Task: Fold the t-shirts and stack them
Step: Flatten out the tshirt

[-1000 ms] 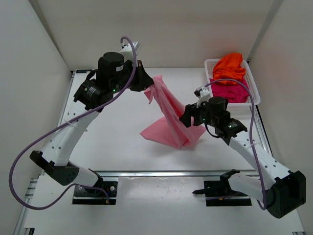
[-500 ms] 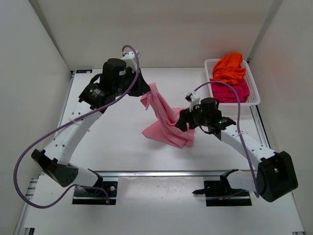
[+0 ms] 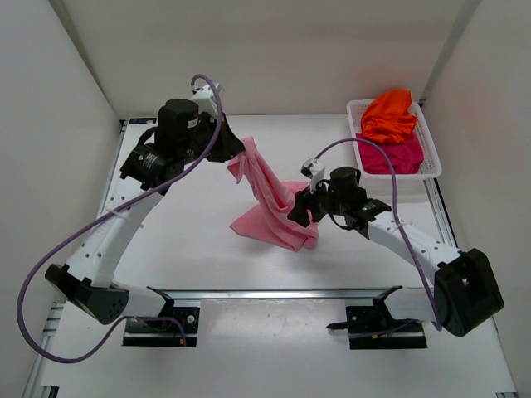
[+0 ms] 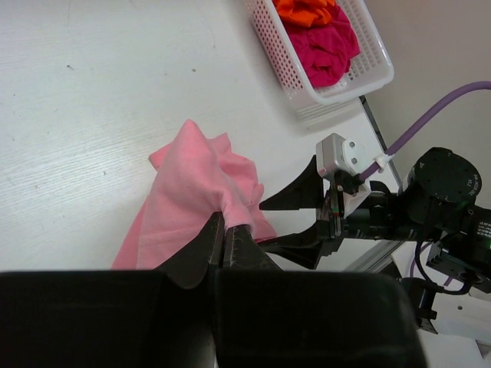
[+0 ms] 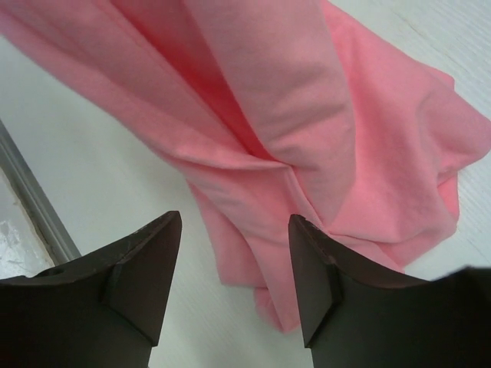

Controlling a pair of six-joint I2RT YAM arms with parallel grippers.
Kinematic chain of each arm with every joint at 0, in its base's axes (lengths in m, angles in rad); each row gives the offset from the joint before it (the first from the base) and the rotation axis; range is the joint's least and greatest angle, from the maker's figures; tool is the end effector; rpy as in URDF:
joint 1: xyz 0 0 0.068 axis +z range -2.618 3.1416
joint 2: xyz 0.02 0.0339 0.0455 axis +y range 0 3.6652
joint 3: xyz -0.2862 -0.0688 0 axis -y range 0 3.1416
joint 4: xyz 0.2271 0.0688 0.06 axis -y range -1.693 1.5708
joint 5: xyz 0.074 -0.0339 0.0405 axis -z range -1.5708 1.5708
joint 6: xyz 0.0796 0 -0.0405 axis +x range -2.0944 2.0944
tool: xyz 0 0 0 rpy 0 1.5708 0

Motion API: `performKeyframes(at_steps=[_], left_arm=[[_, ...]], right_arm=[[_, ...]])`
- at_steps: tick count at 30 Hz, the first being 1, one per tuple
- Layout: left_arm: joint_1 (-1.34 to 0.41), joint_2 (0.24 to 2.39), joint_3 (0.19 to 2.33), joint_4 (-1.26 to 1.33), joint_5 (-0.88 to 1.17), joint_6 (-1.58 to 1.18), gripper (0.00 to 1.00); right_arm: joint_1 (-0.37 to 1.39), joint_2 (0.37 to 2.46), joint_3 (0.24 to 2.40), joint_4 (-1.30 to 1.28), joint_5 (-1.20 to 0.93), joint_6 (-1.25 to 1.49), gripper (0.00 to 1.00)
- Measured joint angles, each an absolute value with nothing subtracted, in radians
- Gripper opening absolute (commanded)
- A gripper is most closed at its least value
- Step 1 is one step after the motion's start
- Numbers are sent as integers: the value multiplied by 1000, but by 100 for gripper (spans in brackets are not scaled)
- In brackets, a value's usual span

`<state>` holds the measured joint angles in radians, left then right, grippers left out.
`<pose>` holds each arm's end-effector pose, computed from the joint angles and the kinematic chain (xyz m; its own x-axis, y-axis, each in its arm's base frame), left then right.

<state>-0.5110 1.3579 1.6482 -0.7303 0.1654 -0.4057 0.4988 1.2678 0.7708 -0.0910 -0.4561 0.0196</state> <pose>0.2535 -0.1571 0.4508 -0.5830 -0.1194 -0.8036 0.4160 0.8058 -0.4215 0.2325 0.1666 0.2504 -0.5017 -0.2533 -0.8271 -0.7416 0.6182 0.2606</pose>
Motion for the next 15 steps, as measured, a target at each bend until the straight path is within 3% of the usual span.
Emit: performKeyframes(at_steps=[15], left_arm=[[-504, 1357, 1627, -733, 172, -407, 0]], right_arm=[[620, 1405, 883, -1, -508, -68, 54]])
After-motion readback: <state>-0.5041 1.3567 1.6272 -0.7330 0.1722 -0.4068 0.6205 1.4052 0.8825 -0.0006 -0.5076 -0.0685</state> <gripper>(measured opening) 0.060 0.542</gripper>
